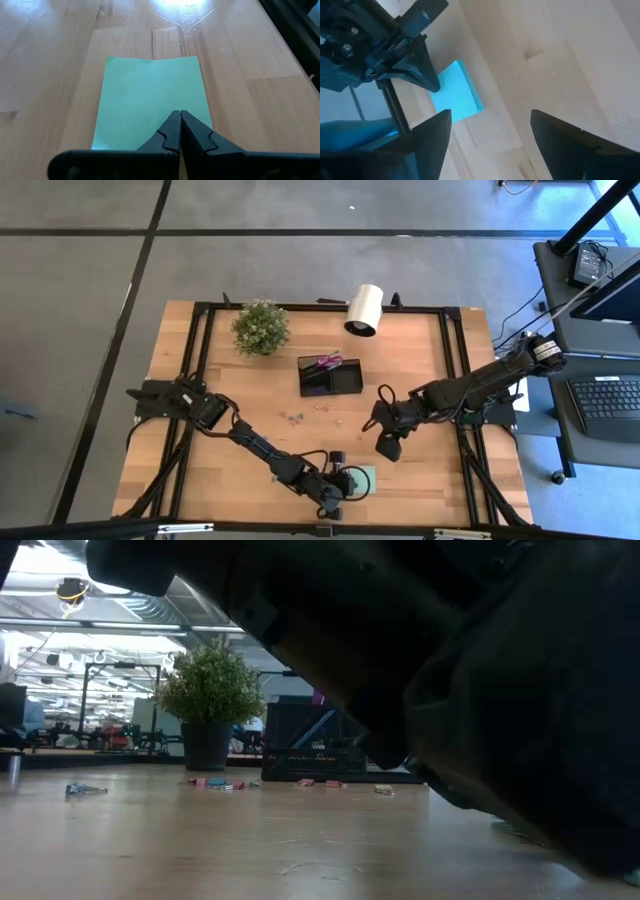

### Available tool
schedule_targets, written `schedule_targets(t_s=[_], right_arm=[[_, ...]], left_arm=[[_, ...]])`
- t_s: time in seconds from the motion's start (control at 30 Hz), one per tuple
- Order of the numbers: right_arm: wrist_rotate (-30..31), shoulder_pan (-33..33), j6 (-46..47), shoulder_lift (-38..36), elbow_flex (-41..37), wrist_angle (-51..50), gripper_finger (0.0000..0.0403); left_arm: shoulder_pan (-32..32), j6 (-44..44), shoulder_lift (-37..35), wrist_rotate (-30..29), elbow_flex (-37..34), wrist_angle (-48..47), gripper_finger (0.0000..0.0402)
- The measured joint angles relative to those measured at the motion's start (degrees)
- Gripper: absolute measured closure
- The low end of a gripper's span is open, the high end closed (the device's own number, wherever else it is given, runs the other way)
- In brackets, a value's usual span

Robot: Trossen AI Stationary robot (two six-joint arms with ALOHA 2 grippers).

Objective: Pick and place office supplies into organizer
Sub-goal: Put the blue sticky notes into the black desk organizer

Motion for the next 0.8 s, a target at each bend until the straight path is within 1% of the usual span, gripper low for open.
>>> schedule_targets(t_s=[0.1, 0.2, 0.37, 0.6, 0.8], right_arm=[[1.9, 1.2, 1.0, 0.6, 0.0, 0.4, 0.0126], [1.5, 1.7, 2.1, 2.1, 0.0, 1.0, 0.0126], [-1.7, 1.9, 1.4, 7.0, 0.0, 4.4, 0.0126], [-5.5, 2.0, -3.1, 14.1, 0.0, 12.8, 0.0126], [-7.0, 1.9, -6.4, 17.8, 0.0, 15.1, 0.0126]], left_arm=[[0.0, 0.4, 0.0, 0.0, 0.0, 0.0, 0.0400], [0.0, 1.6, 0.0, -0.3, 0.0, 0.0, 0.0400], [0.0, 4.7, 0.1, -1.4, -0.1, 0.0, 0.0400], [0.0, 8.0, 0.1, -1.4, -0.1, 0.0, 0.0400], [-0.6, 11.0, 0.1, -2.8, -0.1, -0.2, 0.0400]])
